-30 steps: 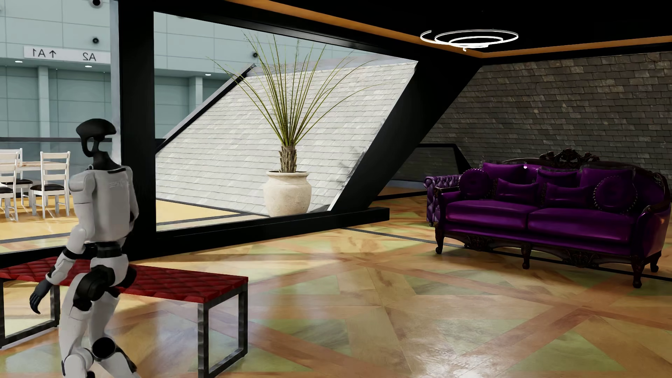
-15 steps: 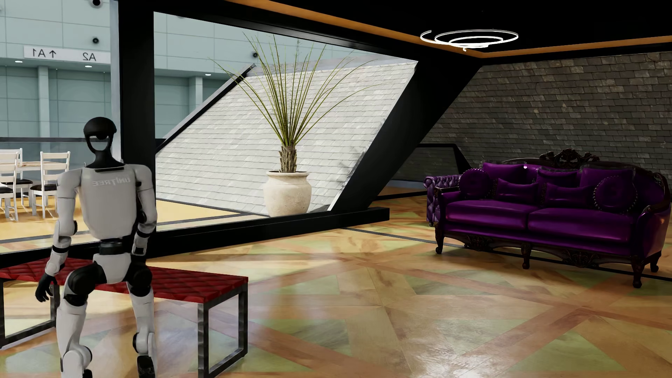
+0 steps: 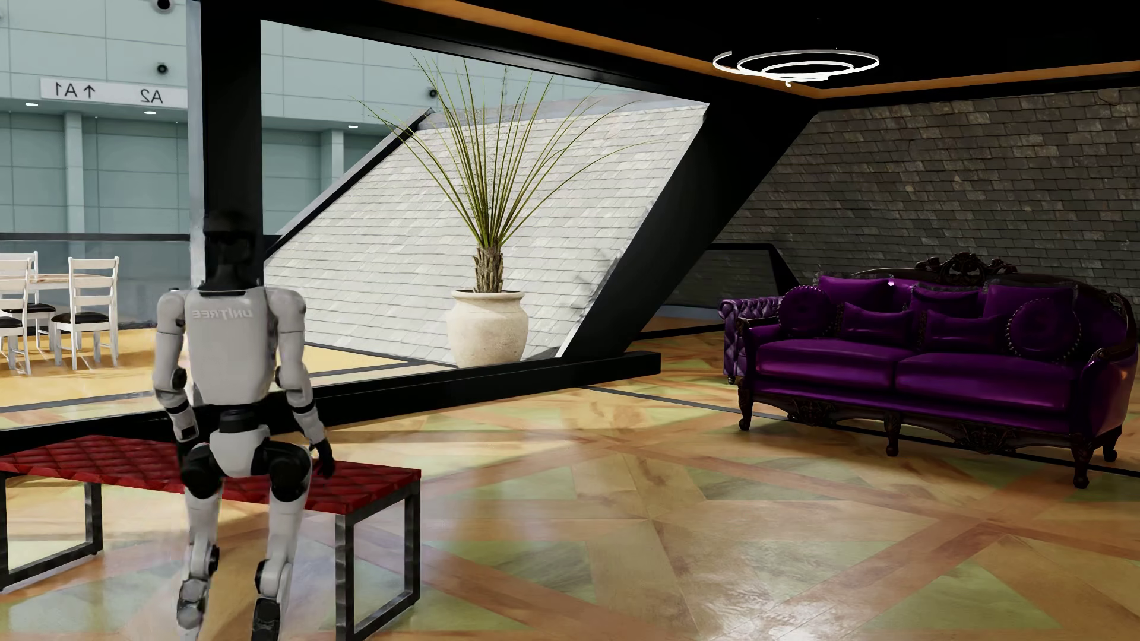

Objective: Approach the sofa

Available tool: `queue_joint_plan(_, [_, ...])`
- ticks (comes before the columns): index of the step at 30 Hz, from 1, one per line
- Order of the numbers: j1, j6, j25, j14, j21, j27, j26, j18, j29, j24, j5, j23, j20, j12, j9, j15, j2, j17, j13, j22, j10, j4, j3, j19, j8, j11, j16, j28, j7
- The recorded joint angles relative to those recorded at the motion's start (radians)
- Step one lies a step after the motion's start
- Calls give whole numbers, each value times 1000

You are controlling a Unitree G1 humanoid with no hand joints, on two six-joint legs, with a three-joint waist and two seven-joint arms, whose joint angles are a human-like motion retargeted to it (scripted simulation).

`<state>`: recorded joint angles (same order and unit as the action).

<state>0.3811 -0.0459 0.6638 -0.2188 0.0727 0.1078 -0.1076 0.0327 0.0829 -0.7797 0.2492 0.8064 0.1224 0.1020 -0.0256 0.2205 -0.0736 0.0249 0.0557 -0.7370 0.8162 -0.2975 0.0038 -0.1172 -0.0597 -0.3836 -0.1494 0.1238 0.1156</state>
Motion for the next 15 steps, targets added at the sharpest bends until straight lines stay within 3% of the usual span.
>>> queue_joint_plan(2, [59,0,48,29,-16,-126,-5,29,161,-27,18,-141,23,3,-7,-4,31,9,19,-4,-119,197,-2,-14,-97,11,10,-16,-182])
queue_joint_plan(4, [109,0,56,112,-31,-216,-7,39,321,-38,35,-226,46,19,-15,-9,58,-10,24,-11,-263,266,-16,-31,-174,23,2,-29,-163])
queue_joint_plan(6, [133,2,46,191,-16,-245,-10,98,303,-43,51,-262,71,33,-20,-16,89,-16,14,-25,-447,303,-29,-51,-232,39,-16,-41,-107])
queue_joint_plan(8, [127,9,70,234,13,-252,-23,162,272,-45,58,-273,85,34,-25,-22,128,-4,4,-49,-628,357,-33,-77,-274,53,-29,-48,-174])
queue_joint_plan(9, [128,14,90,236,30,-252,-33,185,291,-46,65,-262,85,32,-28,-21,147,1,1,-60,-643,368,-34,-91,-290,49,-35,-48,-205])
queue_joint_plan(11, [125,24,122,254,59,-236,-55,144,341,-39,75,-191,63,33,-29,-23,196,11,1,-75,-558,377,-29,-119,-315,44,-34,-34,-244])
queue_joint_plan(12, [106,32,116,294,66,-206,-64,86,304,-30,67,-127,41,38,-24,-46,219,13,2,-79,-557,377,-26,-127,-319,44,-24,-19,-227])
queue_joint_plan(13, [74,47,100,337,65,-152,-69,65,222,-19,56,-50,17,43,-16,-82,238,14,4,-82,-567,372,-23,-130,-308,29,-11,-1,-192])
queue_joint_plan(14, [47,67,101,342,71,-81,-73,67,131,-8,43,33,-5,45,-7,-137,242,22,4,-87,-575,377,-20,-131,-292,-2,5,15,-167])
queue_joint_plan(15, [23,90,139,318,105,-12,-70,74,46,0,36,101,-24,41,2,-204,235,37,15,-103,-574,388,-16,-136,-270,-49,19,28,-153])
